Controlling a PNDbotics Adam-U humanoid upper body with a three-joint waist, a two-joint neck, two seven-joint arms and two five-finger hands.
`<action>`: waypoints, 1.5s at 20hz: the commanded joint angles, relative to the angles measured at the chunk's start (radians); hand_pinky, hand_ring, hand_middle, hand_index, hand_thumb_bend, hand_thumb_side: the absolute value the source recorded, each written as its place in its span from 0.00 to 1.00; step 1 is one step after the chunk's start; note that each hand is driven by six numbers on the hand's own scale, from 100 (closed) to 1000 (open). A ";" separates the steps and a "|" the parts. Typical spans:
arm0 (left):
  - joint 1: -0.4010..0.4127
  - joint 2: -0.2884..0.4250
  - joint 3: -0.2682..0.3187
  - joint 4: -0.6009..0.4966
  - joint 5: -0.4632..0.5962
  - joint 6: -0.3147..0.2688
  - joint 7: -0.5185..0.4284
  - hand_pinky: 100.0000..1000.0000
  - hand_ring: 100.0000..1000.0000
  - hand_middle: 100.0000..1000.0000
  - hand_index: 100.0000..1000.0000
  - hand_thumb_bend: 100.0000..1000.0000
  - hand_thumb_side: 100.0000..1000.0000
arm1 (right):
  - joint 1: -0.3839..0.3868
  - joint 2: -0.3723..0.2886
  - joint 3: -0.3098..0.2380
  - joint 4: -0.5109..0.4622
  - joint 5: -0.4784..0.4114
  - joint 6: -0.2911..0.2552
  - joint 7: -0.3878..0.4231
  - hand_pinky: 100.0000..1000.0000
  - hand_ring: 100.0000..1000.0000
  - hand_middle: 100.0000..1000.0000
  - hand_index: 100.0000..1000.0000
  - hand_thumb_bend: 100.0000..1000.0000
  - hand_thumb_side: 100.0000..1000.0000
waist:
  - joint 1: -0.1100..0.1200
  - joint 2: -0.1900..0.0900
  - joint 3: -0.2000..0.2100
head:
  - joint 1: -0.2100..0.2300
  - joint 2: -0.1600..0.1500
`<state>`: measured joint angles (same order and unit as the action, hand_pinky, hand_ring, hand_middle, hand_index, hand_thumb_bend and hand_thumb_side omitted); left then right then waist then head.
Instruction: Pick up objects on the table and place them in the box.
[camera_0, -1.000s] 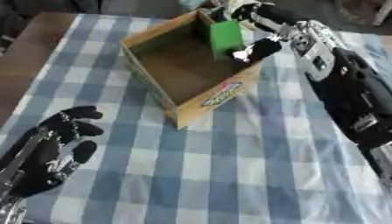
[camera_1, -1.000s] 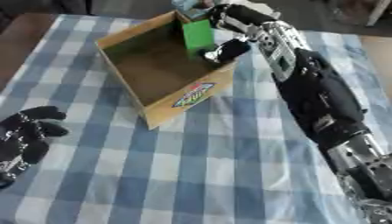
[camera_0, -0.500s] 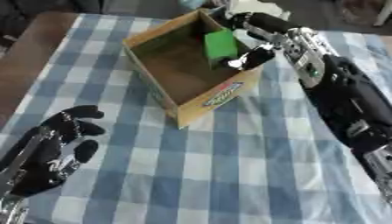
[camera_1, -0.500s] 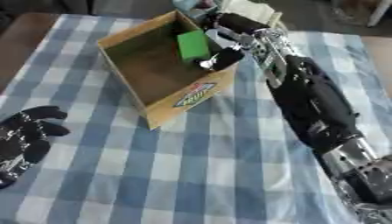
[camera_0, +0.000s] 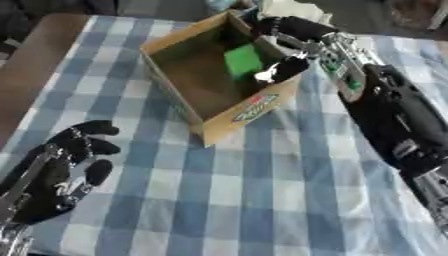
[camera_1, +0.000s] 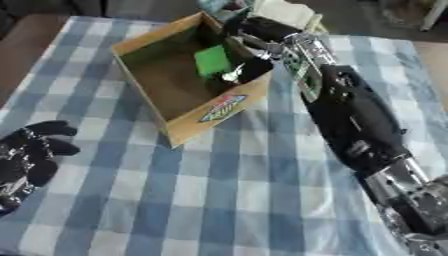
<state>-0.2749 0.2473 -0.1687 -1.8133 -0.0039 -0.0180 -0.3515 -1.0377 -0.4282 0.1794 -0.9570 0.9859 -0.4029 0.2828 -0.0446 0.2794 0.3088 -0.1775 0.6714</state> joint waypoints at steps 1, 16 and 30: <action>-0.014 0.007 0.006 -0.013 0.002 -0.002 -0.003 0.76 0.66 0.73 0.85 0.45 0.51 | -0.021 -0.019 -0.001 -0.036 0.031 -0.002 -0.016 0.86 0.90 0.89 0.92 0.57 0.70 | 0.005 -0.022 -0.001 | 0.005 -0.007; -0.008 0.014 0.037 -0.012 -0.008 -0.001 0.034 0.76 0.66 0.73 0.85 0.45 0.51 | 0.040 -0.139 -0.011 -0.373 -0.448 0.118 -0.030 0.80 0.87 0.89 0.92 0.17 0.49 | 0.018 -0.017 -0.092 | 0.051 0.000; -0.006 0.018 0.114 -0.026 -0.012 0.003 0.203 0.75 0.65 0.73 0.83 0.43 0.48 | 0.476 -0.179 -0.183 -0.954 -1.011 0.292 -0.274 0.72 0.80 0.84 0.85 0.00 0.50 | 0.034 0.003 -0.245 | 0.126 0.001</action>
<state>-0.2736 0.2476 -0.0680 -1.8179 -0.0174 -0.0146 -0.1674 -0.5533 -0.5975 0.0215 -1.8659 0.0086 -0.1096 0.0319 -0.0115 0.2981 0.0605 -0.0578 0.6731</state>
